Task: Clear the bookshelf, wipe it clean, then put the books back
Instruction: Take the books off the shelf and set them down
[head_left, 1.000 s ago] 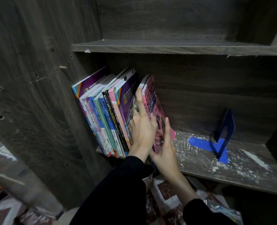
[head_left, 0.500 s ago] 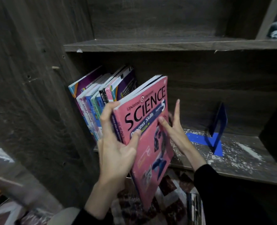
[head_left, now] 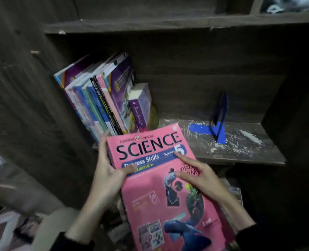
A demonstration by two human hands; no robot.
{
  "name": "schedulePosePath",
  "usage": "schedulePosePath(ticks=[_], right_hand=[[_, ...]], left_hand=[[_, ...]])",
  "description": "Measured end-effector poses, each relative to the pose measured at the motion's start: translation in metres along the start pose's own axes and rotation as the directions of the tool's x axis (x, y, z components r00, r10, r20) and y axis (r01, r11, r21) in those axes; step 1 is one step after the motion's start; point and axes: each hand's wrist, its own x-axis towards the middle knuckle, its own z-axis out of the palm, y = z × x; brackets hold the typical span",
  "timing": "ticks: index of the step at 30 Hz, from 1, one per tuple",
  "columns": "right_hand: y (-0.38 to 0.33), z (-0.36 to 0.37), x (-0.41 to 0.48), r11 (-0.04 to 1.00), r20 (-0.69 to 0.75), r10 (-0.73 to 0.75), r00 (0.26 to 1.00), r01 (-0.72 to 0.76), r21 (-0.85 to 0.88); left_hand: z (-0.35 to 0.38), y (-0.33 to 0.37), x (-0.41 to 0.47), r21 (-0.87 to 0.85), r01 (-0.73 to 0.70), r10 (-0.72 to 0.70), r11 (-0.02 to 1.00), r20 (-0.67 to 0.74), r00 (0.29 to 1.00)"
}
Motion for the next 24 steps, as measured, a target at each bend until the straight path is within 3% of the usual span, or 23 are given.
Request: schedulePosePath(ticks=[2, 6, 12, 18, 24], right_hand=[[0.039, 0.0, -0.019, 0.992, -0.008, 0.123, 0.992, -0.123, -0.04], [0.105, -0.008, -0.057, 0.934, -0.027, 0.343, 0.939, -0.344, -0.093], [0.181, -0.043, -0.093, 0.811, -0.267, 0.541, 0.797, -0.578, -0.083], [0.24, -0.103, -0.094, 0.705, -0.453, 0.6, 0.66, -0.703, -0.091], [0.283, -0.137, -0.081, 0.671, -0.503, 0.623, 0.599, -0.74, -0.05]], left_hand=[[0.012, -0.046, -0.008, 0.082, 0.123, -0.129, 0.989, 0.074, 0.989], [0.054, -0.124, -0.026, 0.295, 0.142, -0.211, 0.945, 0.215, 0.954], [0.141, -0.216, -0.03, 0.443, 0.212, -0.384, 0.871, 0.344, 0.857], [0.229, -0.259, -0.013, 0.338, 0.41, -0.531, 0.847, 0.56, 0.636], [0.284, -0.318, 0.013, 0.275, 0.49, -0.55, 0.827, 0.574, 0.607]])
